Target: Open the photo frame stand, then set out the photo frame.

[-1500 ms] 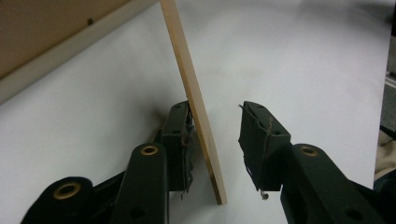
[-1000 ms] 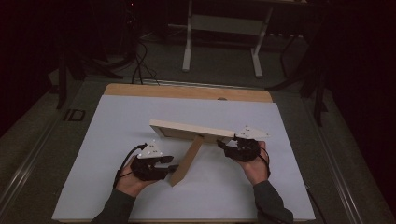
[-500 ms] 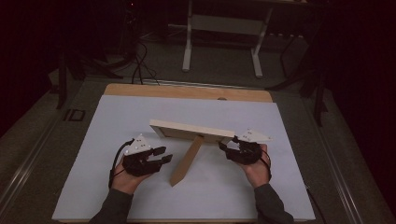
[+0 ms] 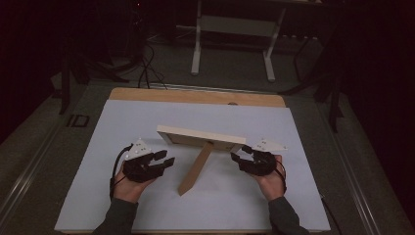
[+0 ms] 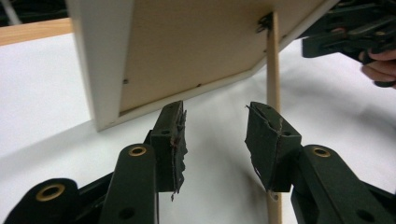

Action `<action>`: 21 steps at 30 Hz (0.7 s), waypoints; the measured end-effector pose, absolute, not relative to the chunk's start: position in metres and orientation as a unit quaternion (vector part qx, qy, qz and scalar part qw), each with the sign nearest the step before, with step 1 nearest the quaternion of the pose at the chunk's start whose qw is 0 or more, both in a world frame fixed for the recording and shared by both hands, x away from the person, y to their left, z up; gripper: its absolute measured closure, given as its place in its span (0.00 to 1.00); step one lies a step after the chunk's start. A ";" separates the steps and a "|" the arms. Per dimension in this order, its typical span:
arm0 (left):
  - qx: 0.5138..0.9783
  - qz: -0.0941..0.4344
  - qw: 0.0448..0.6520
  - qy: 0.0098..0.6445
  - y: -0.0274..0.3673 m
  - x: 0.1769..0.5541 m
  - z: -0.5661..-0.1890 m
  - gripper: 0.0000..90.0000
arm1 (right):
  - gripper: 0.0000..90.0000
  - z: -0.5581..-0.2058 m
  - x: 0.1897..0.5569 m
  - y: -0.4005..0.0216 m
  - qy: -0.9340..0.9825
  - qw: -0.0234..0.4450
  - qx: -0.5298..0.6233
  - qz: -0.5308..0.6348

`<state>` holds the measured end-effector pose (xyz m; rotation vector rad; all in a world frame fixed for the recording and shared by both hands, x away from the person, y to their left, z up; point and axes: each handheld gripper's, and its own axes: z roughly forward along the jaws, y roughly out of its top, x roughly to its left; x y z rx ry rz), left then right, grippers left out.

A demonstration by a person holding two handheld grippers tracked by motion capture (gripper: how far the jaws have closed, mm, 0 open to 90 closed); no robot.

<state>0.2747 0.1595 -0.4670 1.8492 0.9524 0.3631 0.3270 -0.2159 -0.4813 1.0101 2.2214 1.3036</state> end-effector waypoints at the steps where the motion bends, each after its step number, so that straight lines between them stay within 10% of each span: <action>1: 0.762 0.153 0.491 0.394 0.160 0.275 -0.467 0.63 | 0.48 -0.481 0.327 -0.216 0.790 0.187 0.358 0.462; 21: 0.755 0.143 0.486 0.416 0.163 0.286 -0.466 0.72 | 0.54 -0.470 0.326 -0.246 0.784 0.189 0.378 0.455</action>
